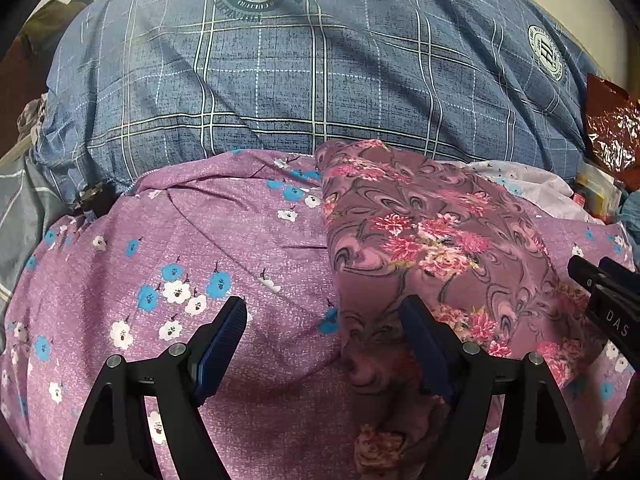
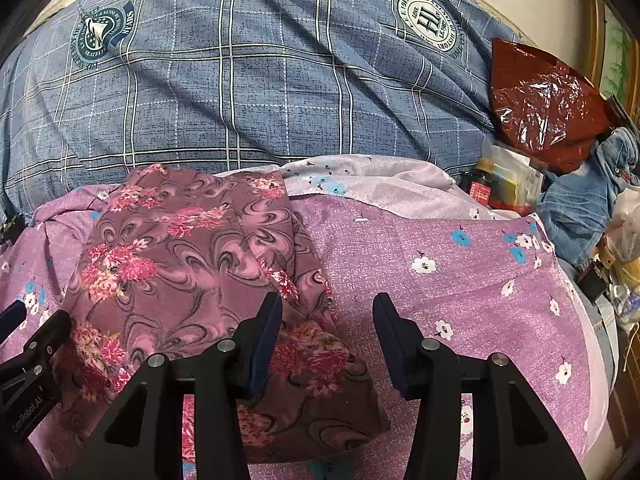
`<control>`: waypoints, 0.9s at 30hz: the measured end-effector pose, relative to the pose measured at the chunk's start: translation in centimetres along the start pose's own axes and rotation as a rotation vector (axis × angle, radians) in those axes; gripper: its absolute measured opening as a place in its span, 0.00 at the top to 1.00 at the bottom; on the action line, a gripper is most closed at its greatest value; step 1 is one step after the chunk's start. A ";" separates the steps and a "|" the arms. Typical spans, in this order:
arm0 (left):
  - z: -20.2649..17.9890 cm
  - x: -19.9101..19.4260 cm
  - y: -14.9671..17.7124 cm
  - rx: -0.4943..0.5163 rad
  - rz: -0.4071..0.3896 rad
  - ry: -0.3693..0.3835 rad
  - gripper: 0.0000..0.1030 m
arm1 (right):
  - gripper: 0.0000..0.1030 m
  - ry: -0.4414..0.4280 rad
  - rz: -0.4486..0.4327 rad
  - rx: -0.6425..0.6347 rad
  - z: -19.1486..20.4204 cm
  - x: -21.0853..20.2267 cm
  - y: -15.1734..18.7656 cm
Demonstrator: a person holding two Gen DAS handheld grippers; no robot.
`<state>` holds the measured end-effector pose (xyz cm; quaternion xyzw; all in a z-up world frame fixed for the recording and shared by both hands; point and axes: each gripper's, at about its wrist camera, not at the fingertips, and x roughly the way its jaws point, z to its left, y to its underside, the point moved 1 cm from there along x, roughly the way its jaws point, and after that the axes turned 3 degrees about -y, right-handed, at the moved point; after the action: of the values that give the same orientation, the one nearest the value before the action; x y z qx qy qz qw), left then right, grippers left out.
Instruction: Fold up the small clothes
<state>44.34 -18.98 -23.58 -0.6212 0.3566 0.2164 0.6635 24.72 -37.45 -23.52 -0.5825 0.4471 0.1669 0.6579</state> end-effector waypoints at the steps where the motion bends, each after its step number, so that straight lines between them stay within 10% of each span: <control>1: 0.1 0.0 -0.1 -0.008 0.004 0.007 0.23 | 0.52 0.001 0.000 0.000 0.0 0.0 0.0; 27: 1.3 3.2 -2.4 -0.016 0.052 0.038 0.23 | 0.46 -0.111 0.045 0.105 -3.1 3.2 -1.4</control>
<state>48.45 -18.57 -24.42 -0.6208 0.3833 0.2246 0.6459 26.22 -41.61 -24.91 -0.5269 0.4309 0.1902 0.7075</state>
